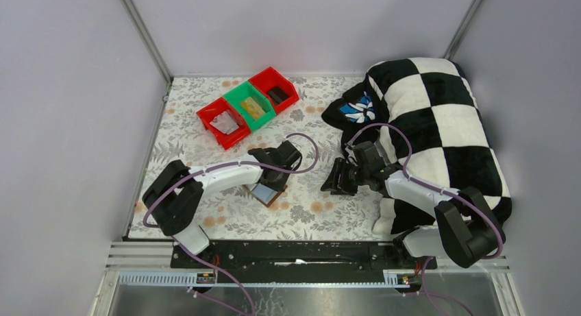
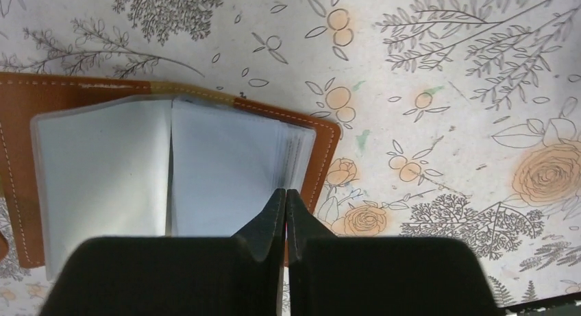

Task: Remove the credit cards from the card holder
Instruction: Remove the credit card from the card holder.

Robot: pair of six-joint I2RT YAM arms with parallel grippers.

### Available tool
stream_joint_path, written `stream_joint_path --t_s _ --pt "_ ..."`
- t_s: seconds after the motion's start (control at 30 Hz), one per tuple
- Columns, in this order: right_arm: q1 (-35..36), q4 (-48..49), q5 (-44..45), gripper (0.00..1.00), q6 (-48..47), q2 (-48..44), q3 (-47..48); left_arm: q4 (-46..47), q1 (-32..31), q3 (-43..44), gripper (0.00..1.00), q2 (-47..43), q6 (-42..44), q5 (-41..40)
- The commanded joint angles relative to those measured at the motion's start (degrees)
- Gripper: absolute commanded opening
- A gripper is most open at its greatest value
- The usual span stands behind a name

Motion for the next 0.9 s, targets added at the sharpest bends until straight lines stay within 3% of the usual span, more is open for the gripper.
stream_joint_path --t_s 0.0,0.1,0.27,0.37,0.47,0.6,0.87 --pt "-0.3 1.5 -0.7 0.54 -0.1 -1.3 -0.6 0.7 0.3 3.2 0.0 0.8 -0.8 2.8" --pt "-0.3 1.5 -0.7 0.54 -0.1 -1.6 -0.6 0.5 0.6 4.2 0.0 1.1 -1.4 5.1" --pt "-0.3 4.9 -1.6 0.54 1.8 -1.6 -1.3 3.7 3.1 4.9 0.0 -3.9 -4.8 15.4" --pt "0.0 12.4 -4.4 0.54 6.8 -0.2 -2.7 3.8 10.4 3.5 0.01 -8.2 -7.4 17.0" --pt "2.1 15.9 -3.4 0.54 9.7 2.0 -2.2 3.4 18.3 1.2 0.08 -11.0 -8.3 17.2" --pt "4.8 22.5 -2.7 0.54 14.6 5.4 -1.7 4.2 25.1 -2.0 0.09 -10.7 -8.4 18.7" --pt "7.1 28.8 -3.2 0.53 20.3 11.7 -2.1 7.6 26.2 -7.6 0.06 -9.0 -9.4 19.9"
